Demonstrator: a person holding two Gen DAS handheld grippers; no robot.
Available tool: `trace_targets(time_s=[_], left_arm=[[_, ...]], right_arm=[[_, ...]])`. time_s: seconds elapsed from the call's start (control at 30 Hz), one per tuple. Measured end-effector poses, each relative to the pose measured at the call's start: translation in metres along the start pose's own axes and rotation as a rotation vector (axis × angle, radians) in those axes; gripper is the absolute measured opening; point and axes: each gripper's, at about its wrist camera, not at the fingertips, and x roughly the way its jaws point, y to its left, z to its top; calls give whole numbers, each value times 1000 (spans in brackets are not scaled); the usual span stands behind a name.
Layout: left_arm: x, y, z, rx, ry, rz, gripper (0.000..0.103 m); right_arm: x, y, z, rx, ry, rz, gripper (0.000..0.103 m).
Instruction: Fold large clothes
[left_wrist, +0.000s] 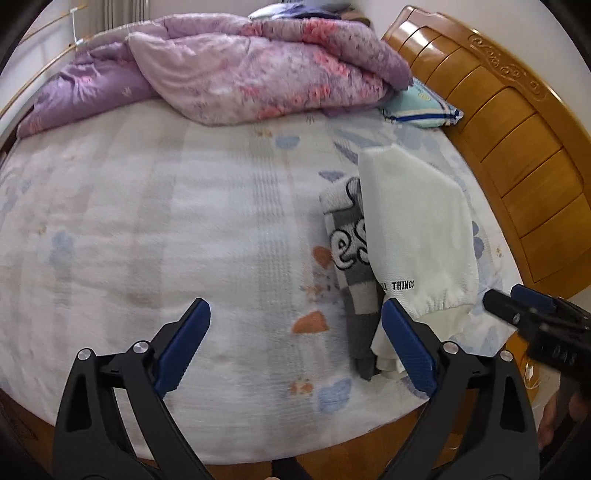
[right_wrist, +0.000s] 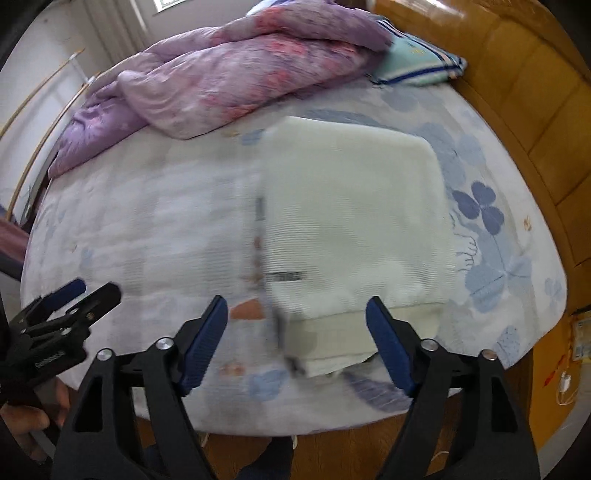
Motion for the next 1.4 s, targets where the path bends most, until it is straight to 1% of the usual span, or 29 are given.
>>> trace_targets(time_s=[0.07,0.13,0.27,0.33,0.43,0.57,0.67,0.77,0.93,1.0,1.13,1.2,1.27,1.33,1.4], left_arm=[[-20,11,1,8,-10,-3,94],[-40,23,2,25,-20,-19,94],[-93,45,3,98,-69,-39,94],[-121,52,1,140,-102,-51,94],[-162,64,-2,180,-136,-54,97],[-213,84,-15,187,-191,-95,98],[-245,87,-28,228,-239,-76,98],[-276,87,-41,256,-276,-60,98],[-316,85,-63,254,-306,-52,98],[-335,78,-79,262,-335,-31,98],[-361,61,-116,264,-374,28,98],[-375,51,-138,248,-377,57,98],[-387,44,-158,227,-384,64,98],[-401,35,-177,210,-407,72,98],[-412,27,-190,196,-416,86,98]], right_arm=[[-17,26,-1,-3,-17,-4,81],[-38,51,-3,4,-43,-26,85],[-76,91,-14,42,-93,-49,92],[-100,116,-24,53,-116,-73,92],[-132,140,-39,92,-162,-95,93],[-170,166,-60,128,-208,-80,94],[-193,183,-74,129,-228,-84,95],[-215,194,-89,140,-253,-84,95],[-242,206,-120,125,-286,-42,95],[-252,207,-132,116,-298,-30,95],[-270,197,-162,93,-304,3,95],[-279,192,-177,76,-299,6,95],[-291,187,-192,53,-298,14,95],[-305,183,-207,18,-305,10,95],[-318,181,-219,-8,-304,2,95]])
